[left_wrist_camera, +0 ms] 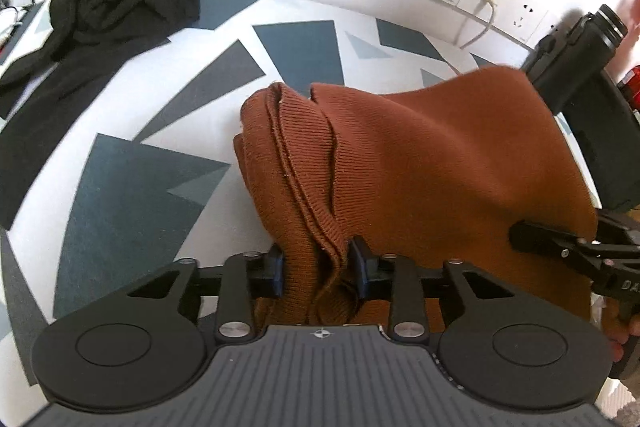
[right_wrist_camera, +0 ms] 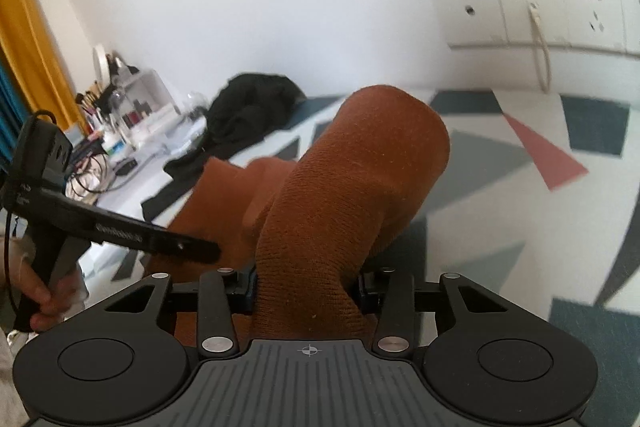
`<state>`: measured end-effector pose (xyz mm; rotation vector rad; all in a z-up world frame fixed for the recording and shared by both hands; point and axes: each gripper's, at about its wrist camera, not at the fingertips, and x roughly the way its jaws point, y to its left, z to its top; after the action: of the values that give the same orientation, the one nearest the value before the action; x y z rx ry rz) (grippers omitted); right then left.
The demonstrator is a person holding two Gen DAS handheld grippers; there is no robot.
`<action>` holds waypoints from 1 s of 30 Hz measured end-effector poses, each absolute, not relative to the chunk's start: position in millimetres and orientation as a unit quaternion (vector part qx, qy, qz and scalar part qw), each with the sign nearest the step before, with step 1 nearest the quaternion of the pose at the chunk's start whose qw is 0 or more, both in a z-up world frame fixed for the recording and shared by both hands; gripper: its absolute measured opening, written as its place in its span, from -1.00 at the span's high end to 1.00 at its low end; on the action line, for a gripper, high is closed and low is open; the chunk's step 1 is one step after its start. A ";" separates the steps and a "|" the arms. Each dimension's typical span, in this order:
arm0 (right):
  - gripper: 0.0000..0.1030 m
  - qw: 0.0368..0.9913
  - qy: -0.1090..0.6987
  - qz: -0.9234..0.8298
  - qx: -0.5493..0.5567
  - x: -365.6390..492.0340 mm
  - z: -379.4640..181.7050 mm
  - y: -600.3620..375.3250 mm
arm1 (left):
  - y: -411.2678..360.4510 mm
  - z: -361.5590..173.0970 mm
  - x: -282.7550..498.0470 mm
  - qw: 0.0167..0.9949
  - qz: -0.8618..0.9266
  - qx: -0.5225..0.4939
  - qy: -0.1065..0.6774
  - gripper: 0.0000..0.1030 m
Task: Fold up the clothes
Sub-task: 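Close the right tool on the sweater edge while the left tool closes on its folded side, then lift the folded sweater off the table with both tools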
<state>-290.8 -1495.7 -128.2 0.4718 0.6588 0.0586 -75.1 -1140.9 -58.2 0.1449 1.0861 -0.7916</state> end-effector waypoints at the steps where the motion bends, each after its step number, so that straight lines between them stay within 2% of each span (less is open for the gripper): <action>1: 0.25 0.914 0.326 0.026 0.239 -292.3 -131.4 -1499.4 | -1143.0 -60.1 -74.4 0.778 -0.367 0.079 0.504 0.13; 2: 0.25 0.909 0.332 0.025 0.252 -293.5 -135.7 -1502.9 | -1145.0 -61.9 -73.8 0.776 -0.368 0.090 0.505 -0.14; 4: 0.21 0.901 0.337 0.022 0.272 -296.2 -143.6 -1508.2 | -1149.1 -65.6 -72.5 0.771 -0.369 0.114 0.506 -0.52; 7: 0.08 0.896 0.344 0.018 0.279 -292.9 -149.9 -1511.3 | -1150.4 -69.8 -70.1 0.764 -0.386 0.130 0.501 -0.57; 11: -0.13 0.889 0.364 0.008 0.280 -287.6 -155.6 -1514.2 | -1144.8 -80.5 -58.0 0.754 -0.376 0.103 0.528 -0.88; 19: -0.27 0.872 0.384 0.007 0.304 -299.7 -159.5 -1520.6 | -1131.8 -80.1 -65.3 0.715 -0.389 0.079 0.576 -0.90; 21: -0.32 0.872 0.380 0.012 0.307 -300.2 -161.0 -1521.0 | -1135.9 -81.4 -70.1 0.716 -0.392 0.089 0.571 -0.97; 25: -0.39 0.880 0.379 0.026 0.286 -292.8 -161.1 -1515.1 | -1155.1 -82.4 -82.6 0.725 -0.402 0.120 0.545 -0.98; 29: -0.38 0.892 0.375 0.033 0.252 -284.7 -160.2 -1504.4 | -1163.8 -83.0 -86.4 0.732 -0.408 0.124 0.531 -0.98; 30: -0.27 0.892 0.375 0.034 0.250 -282.9 -159.8 -1502.8 | -1164.7 -83.1 -87.3 0.734 -0.409 0.125 0.528 -0.98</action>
<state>-282.9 -1502.8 -159.8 0.5183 0.7777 0.0704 -87.3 -1164.7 -83.1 0.2753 1.1613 -0.8983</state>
